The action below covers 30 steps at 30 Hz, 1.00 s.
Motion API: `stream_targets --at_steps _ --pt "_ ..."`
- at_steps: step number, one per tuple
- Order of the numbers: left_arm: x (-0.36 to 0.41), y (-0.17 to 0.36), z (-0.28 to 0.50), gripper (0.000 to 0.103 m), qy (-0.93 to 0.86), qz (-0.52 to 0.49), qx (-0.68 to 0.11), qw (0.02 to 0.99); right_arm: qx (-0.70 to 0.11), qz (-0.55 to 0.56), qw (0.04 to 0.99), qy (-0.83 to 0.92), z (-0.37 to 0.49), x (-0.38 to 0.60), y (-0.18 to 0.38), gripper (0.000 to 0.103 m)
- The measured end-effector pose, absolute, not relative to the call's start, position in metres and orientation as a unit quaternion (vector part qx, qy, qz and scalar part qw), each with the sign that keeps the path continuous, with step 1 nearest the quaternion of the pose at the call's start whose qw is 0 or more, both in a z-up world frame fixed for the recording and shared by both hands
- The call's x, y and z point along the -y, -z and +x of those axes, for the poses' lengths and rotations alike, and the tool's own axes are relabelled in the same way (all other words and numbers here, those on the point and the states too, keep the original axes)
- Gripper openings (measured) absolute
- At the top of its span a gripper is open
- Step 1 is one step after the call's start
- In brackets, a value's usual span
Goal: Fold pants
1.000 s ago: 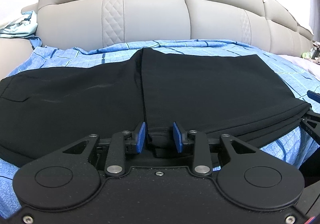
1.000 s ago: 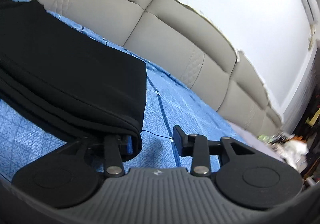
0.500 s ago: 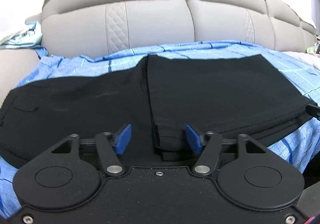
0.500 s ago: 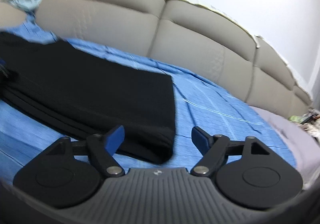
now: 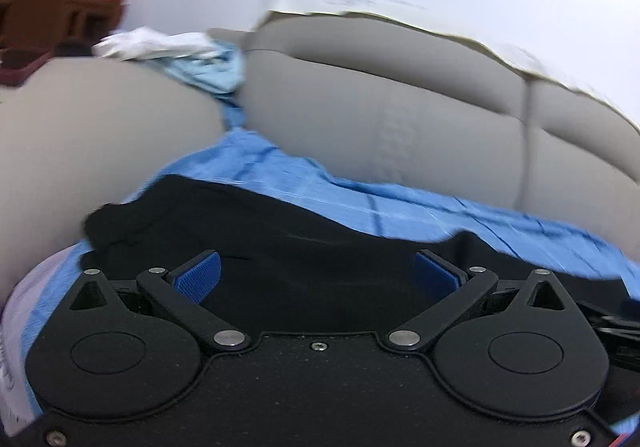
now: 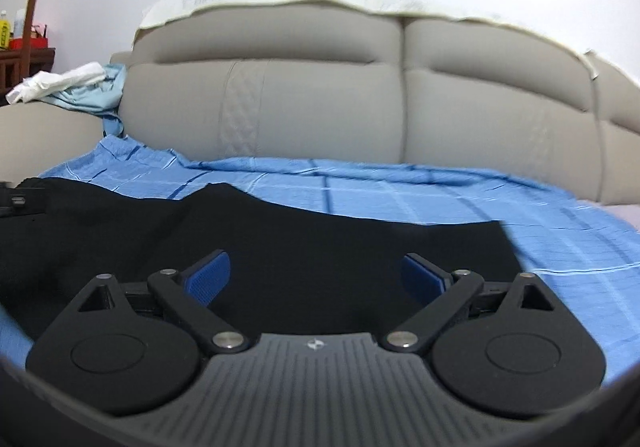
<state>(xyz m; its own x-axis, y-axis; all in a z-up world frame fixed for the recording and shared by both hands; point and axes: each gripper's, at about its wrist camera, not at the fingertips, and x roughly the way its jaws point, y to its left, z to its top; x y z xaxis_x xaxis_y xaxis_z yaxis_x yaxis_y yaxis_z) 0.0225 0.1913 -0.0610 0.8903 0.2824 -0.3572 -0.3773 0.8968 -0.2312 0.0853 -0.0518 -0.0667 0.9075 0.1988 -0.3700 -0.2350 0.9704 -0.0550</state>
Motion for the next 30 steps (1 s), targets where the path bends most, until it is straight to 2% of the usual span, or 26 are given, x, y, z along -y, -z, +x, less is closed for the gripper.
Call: stream_targets --at_steps 4,8,12,21,23,30 --pt "-0.214 0.066 0.02 0.103 -0.226 -0.169 -0.169 0.944 -0.204 -0.054 0.972 -0.102 0.118 0.016 0.076 0.099" --pt "-0.245 0.076 0.009 0.103 -0.269 -0.222 -0.182 0.919 -0.217 -0.132 0.963 -0.096 0.128 -0.028 0.098 0.1" --pt "-0.277 0.091 -0.001 0.103 -0.309 -0.279 -0.201 0.887 -0.17 -0.158 0.968 -0.096 0.113 -0.042 0.111 0.1" --pt "-0.315 0.105 -0.001 0.101 -0.306 -0.348 -0.211 0.86 -0.181 -0.125 0.969 -0.111 0.114 -0.032 0.11 0.101" --pt "-0.317 0.104 0.003 0.091 -0.304 -0.353 -0.208 0.86 -0.184 -0.121 0.969 -0.111 0.116 -0.031 0.109 0.102" --pt "-0.323 0.105 0.017 0.08 -0.318 -0.348 -0.207 0.857 -0.187 -0.114 0.969 -0.113 0.117 -0.029 0.109 0.102"
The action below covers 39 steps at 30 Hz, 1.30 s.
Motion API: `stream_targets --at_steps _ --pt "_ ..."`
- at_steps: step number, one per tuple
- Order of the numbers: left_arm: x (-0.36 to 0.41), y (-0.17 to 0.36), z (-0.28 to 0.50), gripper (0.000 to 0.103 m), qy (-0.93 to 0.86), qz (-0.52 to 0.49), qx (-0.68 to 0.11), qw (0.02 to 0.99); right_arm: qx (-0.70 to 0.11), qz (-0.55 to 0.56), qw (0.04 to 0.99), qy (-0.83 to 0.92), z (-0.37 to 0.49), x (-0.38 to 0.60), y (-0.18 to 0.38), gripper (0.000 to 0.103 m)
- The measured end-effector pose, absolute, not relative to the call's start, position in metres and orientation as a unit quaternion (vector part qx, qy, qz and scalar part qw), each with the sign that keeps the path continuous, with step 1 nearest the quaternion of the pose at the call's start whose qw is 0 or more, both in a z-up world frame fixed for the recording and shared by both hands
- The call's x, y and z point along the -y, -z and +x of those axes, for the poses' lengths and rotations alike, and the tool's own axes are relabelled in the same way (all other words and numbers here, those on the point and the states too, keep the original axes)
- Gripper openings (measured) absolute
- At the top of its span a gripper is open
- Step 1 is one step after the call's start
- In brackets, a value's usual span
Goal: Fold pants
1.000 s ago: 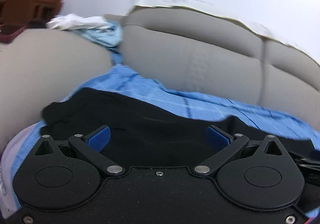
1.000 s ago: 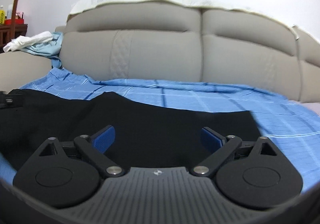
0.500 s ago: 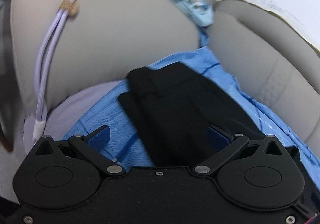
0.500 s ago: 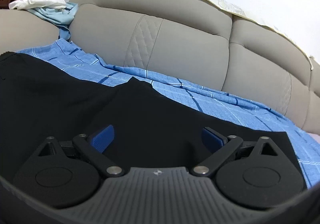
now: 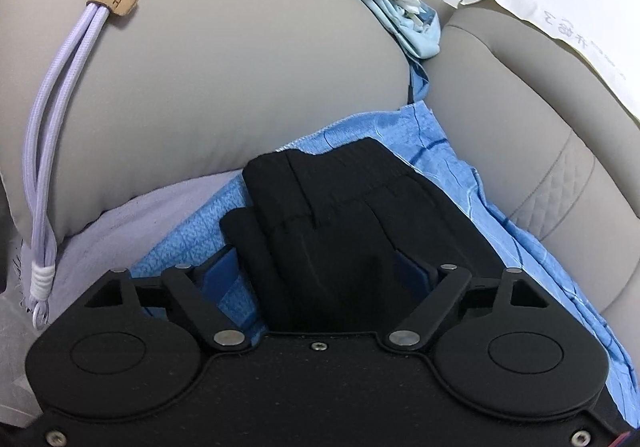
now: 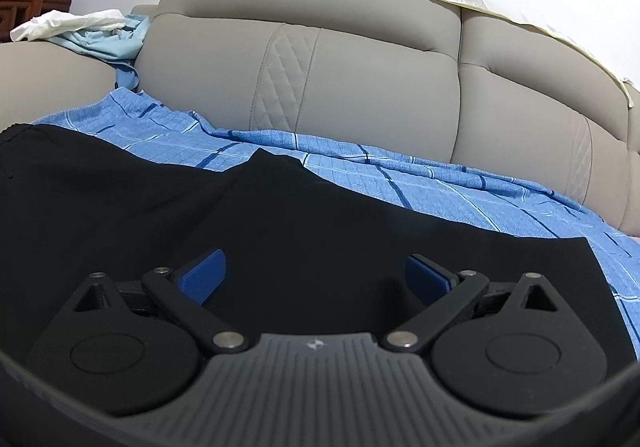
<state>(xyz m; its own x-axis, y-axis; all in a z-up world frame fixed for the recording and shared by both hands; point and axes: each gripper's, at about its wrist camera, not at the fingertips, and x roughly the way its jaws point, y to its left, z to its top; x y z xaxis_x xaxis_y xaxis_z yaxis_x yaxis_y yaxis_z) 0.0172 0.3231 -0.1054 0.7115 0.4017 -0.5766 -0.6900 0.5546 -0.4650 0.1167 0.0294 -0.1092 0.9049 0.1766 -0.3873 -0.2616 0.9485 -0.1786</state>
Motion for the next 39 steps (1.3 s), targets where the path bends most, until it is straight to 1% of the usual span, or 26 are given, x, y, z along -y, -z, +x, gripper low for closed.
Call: stream_targets --at_steps 1,2,3,4,5,8,9,10,11,12,13,14,16,18,19,21,22,23,24,25,29,32,34,36,38,39 --pt "-0.324 0.106 0.018 0.074 -0.323 -0.348 -0.205 0.856 -0.186 -0.114 0.969 -0.113 0.117 -0.029 0.109 0.102" --pt "-0.325 0.106 0.019 0.065 -0.329 -0.346 -0.206 0.854 -0.186 -0.113 0.969 -0.114 0.117 -0.029 0.11 0.102" --pt "-0.326 0.106 0.021 0.058 -0.337 -0.341 -0.209 0.852 -0.186 -0.113 0.969 -0.114 0.117 -0.029 0.11 0.102" --pt "-0.327 0.106 0.022 0.045 -0.345 -0.338 -0.212 0.85 -0.186 -0.113 0.969 -0.114 0.117 -0.028 0.11 0.102" --pt "-0.328 0.106 0.021 0.042 -0.35 -0.339 -0.213 0.847 -0.186 -0.112 0.969 -0.115 0.117 -0.028 0.11 0.102" --pt "-0.334 0.109 0.015 0.04 -0.343 -0.369 -0.198 0.841 -0.188 -0.108 0.969 -0.117 0.117 -0.027 0.11 0.103" --pt "-0.337 0.111 0.014 0.041 -0.34 -0.377 -0.191 0.84 -0.189 -0.106 0.969 -0.117 0.117 -0.027 0.11 0.103" --pt "-0.339 0.114 0.013 0.046 -0.338 -0.387 -0.179 0.839 -0.19 -0.105 0.969 -0.118 0.118 -0.026 0.109 0.103" --pt "-0.341 0.117 0.011 0.055 -0.332 -0.395 -0.168 0.84 -0.191 -0.103 0.969 -0.119 0.119 -0.026 0.109 0.103" --pt "-0.343 0.118 0.012 0.061 -0.322 -0.399 -0.162 0.843 -0.193 -0.1 0.969 -0.119 0.119 -0.025 0.109 0.103" --pt "-0.345 0.117 0.015 0.075 -0.308 -0.401 -0.161 0.848 -0.194 -0.098 0.969 -0.121 0.12 -0.024 0.109 0.103" --pt "-0.346 0.116 0.018 0.081 -0.301 -0.402 -0.161 0.85 -0.196 -0.095 0.968 -0.123 0.12 -0.023 0.109 0.103" --pt "-0.341 0.113 0.026 0.083 -0.315 -0.39 -0.169 0.849 -0.208 -0.085 0.965 -0.137 0.123 -0.018 0.106 0.103" --pt "-0.333 0.11 0.035 0.082 -0.333 -0.36 -0.184 0.852 -0.235 -0.058 0.957 -0.161 0.125 -0.007 0.1 0.103" --pt "-0.328 0.109 0.041 0.079 -0.343 -0.339 -0.195 0.854 -0.246 -0.04 0.953 -0.171 0.125 0.002 0.098 0.103" --pt "-0.316 0.105 0.051 0.059 -0.377 -0.296 -0.221 0.849 -0.252 0.001 0.951 -0.181 0.119 0.025 0.091 0.103" --pt "-0.31 0.102 0.055 0.043 -0.386 -0.272 -0.229 0.851 -0.251 0.015 0.951 -0.18 0.117 0.036 0.088 0.103" --pt "-0.305 0.098 0.055 0.02 -0.382 -0.262 -0.222 0.858 -0.248 0.031 0.952 -0.178 0.114 0.052 0.083 0.103" --pt "-0.3 0.093 0.054 0.013 -0.382 -0.254 -0.212 0.863 -0.244 0.043 0.953 -0.174 0.112 0.065 0.078 0.103" --pt "-0.295 0.085 0.053 0.011 -0.377 -0.244 -0.204 0.87 -0.241 0.055 0.954 -0.168 0.111 0.079 0.074 0.103" --pt "-0.257 0.046 0.055 0.009 -0.32 -0.202 -0.16 0.912 -0.233 0.123 0.955 -0.136 0.109 0.143 0.059 0.103" --pt "-0.204 0.011 0.069 0.009 -0.245 -0.157 -0.138 0.947 -0.232 0.163 0.952 -0.113 0.11 0.18 0.055 0.103" --pt "-0.153 -0.008 0.079 0.01 -0.166 -0.118 -0.129 0.971 -0.228 0.173 0.953 -0.097 0.107 0.197 0.056 0.103" --pt "-0.109 -0.015 0.091 0.012 -0.083 -0.089 -0.141 0.982 -0.221 0.173 0.956 -0.082 0.102 0.212 0.057 0.103" --pt "-0.067 -0.006 0.111 0.018 0.008 -0.077 -0.186 0.979 -0.216 0.168 0.959 -0.07 0.097 0.223 0.058 0.103" --pt "-0.044 0.005 0.124 0.019 0.048 -0.075 -0.224 0.971 -0.216 0.165 0.96 -0.063 0.095 0.228 0.059 0.103"
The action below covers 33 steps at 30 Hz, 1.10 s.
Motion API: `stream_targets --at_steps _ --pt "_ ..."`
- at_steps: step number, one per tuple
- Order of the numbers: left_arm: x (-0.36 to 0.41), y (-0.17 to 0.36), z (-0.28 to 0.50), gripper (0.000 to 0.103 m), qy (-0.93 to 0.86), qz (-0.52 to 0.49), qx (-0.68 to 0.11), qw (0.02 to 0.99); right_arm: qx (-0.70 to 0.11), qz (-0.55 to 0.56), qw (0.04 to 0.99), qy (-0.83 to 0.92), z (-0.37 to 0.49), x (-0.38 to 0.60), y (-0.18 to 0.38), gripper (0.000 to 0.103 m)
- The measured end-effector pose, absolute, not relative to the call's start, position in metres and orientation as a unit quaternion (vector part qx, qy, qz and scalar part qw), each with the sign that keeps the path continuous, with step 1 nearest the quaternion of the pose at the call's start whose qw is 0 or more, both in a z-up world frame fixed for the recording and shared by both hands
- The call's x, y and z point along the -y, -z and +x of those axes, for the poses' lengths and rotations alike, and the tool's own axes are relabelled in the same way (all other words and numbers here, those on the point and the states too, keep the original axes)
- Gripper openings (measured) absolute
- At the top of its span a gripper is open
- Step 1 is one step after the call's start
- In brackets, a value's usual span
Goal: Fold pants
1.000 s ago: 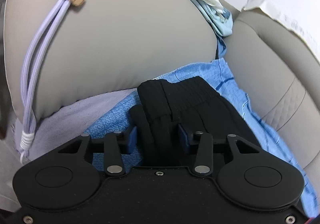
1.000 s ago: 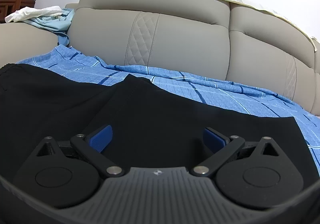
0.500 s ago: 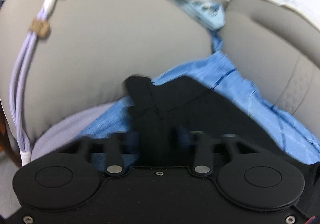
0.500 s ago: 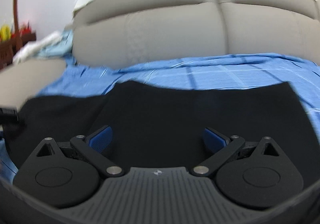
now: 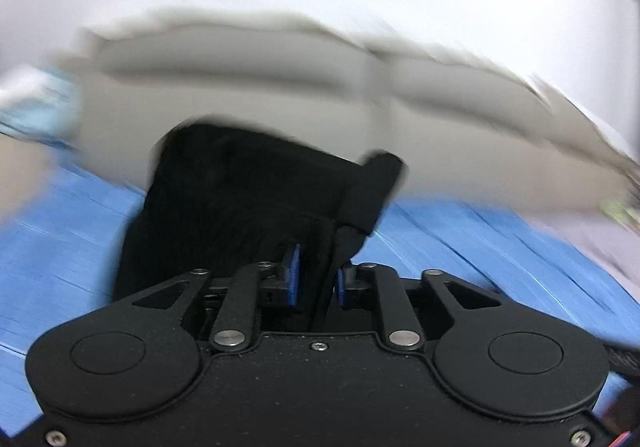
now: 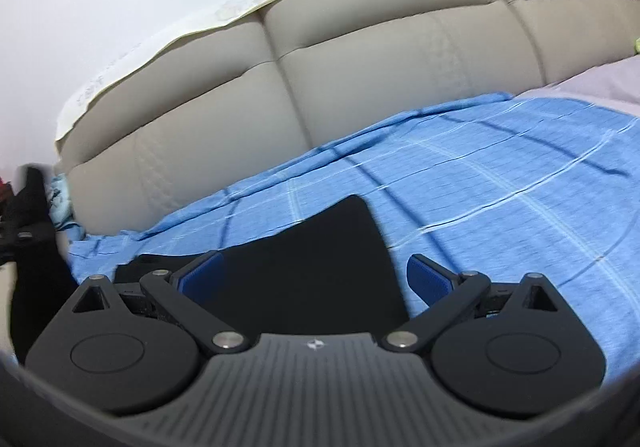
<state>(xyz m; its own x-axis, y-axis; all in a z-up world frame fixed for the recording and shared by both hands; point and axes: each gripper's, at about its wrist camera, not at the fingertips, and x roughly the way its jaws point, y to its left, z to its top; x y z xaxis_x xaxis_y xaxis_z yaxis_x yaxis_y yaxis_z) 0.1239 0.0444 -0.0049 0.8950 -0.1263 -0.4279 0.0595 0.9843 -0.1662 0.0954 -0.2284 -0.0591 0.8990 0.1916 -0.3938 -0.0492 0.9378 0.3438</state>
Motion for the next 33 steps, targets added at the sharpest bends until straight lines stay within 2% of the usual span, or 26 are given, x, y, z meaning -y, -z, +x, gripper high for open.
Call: stream_targets --at_steps 4,6,7,8,11,13,16,18,20,26,29,30,31,32,33 --pt "0.01 0.048 0.139 0.025 0.095 -0.062 -0.323 0.94 -0.224 0.165 0.96 -0.043 0.09 0.246 0.066 0.103" --pt "0.02 0.057 0.124 0.039 0.122 -0.061 -0.323 0.937 -0.229 0.167 0.958 -0.039 0.088 0.252 0.069 0.103" --pt "0.023 0.058 0.115 0.053 0.134 -0.056 -0.319 0.937 -0.232 0.169 0.957 -0.037 0.087 0.254 0.071 0.103" --pt "0.025 0.057 0.107 0.059 0.145 -0.05 -0.314 0.937 -0.235 0.171 0.956 -0.037 0.086 0.255 0.073 0.103" --pt "0.02 0.047 0.076 0.061 0.169 -0.039 -0.296 0.939 -0.241 0.191 0.95 -0.048 0.081 0.253 0.08 0.103" --pt "0.008 0.038 0.057 0.06 0.164 -0.042 -0.276 0.946 -0.244 0.204 0.946 -0.068 0.08 0.246 0.084 0.103" --pt "-0.021 0.028 0.04 0.055 0.127 -0.065 -0.241 0.96 -0.252 0.199 0.942 -0.094 0.077 0.226 0.088 0.103" --pt "-0.04 0.028 0.043 0.044 0.071 -0.062 -0.238 0.967 -0.253 0.181 0.944 -0.112 0.075 0.206 0.09 0.103" --pt "-0.052 0.034 0.049 0.023 -0.004 -0.035 -0.246 0.969 -0.252 0.151 0.948 -0.122 0.074 0.187 0.092 0.103" --pt "-0.089 0.058 0.069 0.021 -0.079 -0.067 -0.268 0.958 -0.255 0.12 0.952 -0.115 0.095 0.15 0.097 0.101" --pt "-0.092 0.071 0.069 0.02 -0.087 -0.065 -0.284 0.953 -0.246 0.117 0.959 -0.076 0.109 0.143 0.103 0.082" --pt "-0.087 0.075 0.067 0.02 -0.085 -0.063 -0.281 0.954 -0.247 0.098 0.962 -0.062 0.111 0.137 0.101 0.073" --pt "-0.085 0.076 0.064 0.02 -0.082 -0.059 -0.278 0.955 -0.245 0.094 0.963 -0.056 0.109 0.135 0.1 0.059" --pt "-0.082 0.079 0.063 0.02 -0.079 -0.058 -0.277 0.956 -0.245 0.095 0.963 -0.054 0.108 0.135 0.099 0.056" --pt "-0.078 0.081 0.063 0.02 -0.072 -0.057 -0.276 0.957 -0.244 0.096 0.963 -0.058 0.107 0.138 0.097 0.045"
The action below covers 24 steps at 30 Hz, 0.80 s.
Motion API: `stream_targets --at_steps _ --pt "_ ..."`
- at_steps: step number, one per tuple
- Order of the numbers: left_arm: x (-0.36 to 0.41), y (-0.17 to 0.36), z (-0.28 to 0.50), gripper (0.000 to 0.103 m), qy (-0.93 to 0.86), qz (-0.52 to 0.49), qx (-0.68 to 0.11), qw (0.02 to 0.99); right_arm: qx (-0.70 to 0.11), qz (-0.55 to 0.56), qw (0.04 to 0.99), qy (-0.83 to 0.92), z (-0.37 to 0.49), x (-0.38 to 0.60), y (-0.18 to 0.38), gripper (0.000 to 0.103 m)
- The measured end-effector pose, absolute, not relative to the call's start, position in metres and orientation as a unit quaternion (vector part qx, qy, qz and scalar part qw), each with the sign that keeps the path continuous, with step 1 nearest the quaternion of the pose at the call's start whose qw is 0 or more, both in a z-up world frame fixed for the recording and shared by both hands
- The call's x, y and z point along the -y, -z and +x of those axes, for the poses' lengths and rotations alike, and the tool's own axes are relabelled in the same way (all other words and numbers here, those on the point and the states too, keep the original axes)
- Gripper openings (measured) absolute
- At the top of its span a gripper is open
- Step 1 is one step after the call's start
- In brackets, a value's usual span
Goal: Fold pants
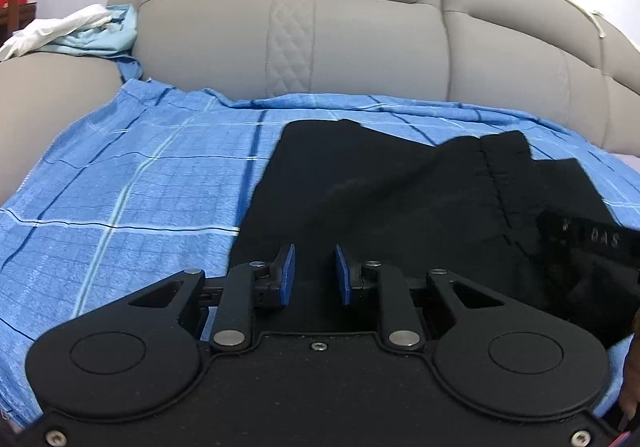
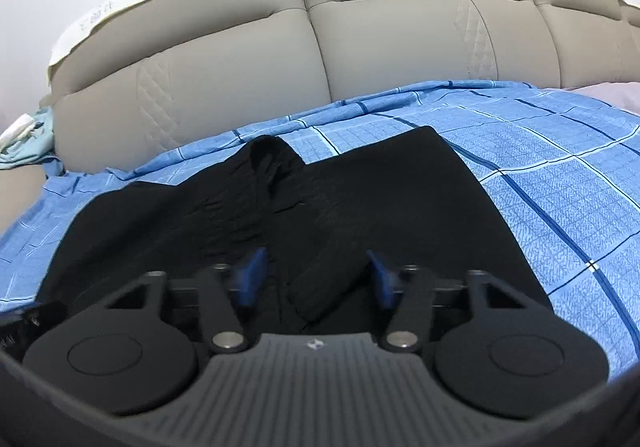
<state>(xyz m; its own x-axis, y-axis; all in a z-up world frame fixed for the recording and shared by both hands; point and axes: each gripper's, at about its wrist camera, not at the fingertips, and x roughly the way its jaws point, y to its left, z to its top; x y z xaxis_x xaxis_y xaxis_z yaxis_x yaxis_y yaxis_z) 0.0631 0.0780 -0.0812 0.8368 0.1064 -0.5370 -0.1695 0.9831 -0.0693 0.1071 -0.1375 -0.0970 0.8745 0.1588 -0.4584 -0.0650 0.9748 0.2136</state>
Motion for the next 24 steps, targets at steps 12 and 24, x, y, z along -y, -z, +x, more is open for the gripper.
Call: stream_targets --at_steps 12,24 --pt "-0.039 0.075 0.048 0.022 0.023 -0.026 -0.28 0.96 -0.267 0.035 0.959 0.091 0.085 0.188 0.092 0.047" --pt "-0.064 0.029 0.128 0.009 0.075 -0.044 -0.248 0.965 -0.183 0.029 0.982 -0.034 0.104 0.199 0.054 0.089"
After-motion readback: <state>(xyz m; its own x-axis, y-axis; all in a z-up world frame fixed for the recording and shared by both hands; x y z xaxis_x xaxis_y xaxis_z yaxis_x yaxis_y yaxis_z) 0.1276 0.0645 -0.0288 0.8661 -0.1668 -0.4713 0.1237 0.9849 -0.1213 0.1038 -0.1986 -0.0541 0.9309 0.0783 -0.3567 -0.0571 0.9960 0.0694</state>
